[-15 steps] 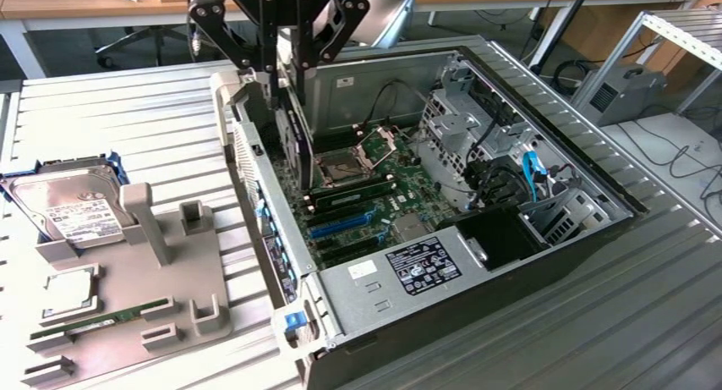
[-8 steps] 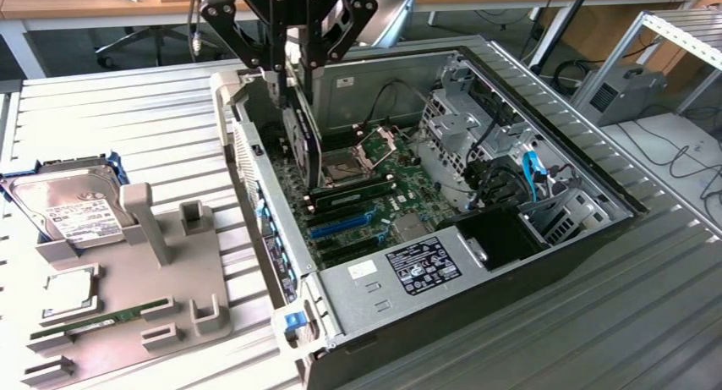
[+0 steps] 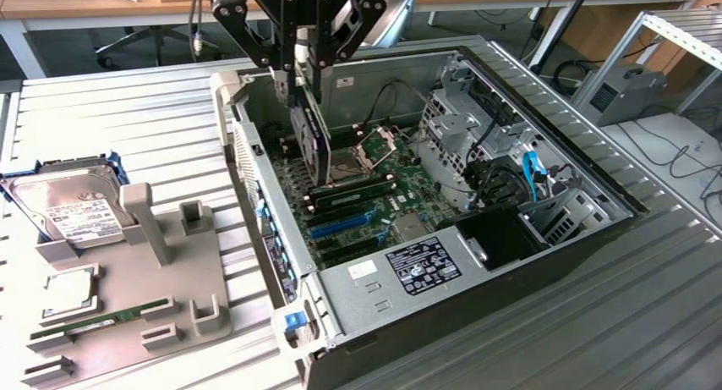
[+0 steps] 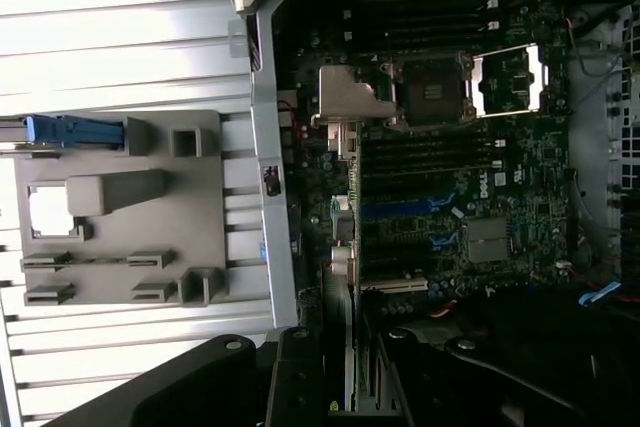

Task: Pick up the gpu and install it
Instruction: 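Pick up the gpu and move the gpu toward the slot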

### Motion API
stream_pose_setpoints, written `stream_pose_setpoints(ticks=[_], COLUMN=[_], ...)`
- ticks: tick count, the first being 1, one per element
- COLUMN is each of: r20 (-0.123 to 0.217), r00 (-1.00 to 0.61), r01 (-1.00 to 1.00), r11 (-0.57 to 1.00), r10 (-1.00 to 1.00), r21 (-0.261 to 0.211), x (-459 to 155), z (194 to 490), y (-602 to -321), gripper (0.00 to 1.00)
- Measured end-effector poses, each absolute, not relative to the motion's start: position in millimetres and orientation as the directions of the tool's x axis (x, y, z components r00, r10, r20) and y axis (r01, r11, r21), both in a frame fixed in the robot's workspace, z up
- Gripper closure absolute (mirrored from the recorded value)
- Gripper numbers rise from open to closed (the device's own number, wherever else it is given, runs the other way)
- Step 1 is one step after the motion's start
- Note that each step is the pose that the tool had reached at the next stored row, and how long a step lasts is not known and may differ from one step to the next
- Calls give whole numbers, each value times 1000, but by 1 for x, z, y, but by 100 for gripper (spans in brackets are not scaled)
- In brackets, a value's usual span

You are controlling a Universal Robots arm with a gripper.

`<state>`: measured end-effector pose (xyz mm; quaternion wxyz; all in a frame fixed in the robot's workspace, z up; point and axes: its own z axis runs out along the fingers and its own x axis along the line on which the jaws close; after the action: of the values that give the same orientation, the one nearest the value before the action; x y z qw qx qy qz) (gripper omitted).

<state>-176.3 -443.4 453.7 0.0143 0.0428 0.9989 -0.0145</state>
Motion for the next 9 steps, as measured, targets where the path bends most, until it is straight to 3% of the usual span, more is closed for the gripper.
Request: stream_pose_setpoints(ticks=[9], r20=[-30], r00=[-996], r01=[86], r11=[996], r10=[85], r21=[-28], x=[-168], z=[452], y=[-443], gripper=[74])
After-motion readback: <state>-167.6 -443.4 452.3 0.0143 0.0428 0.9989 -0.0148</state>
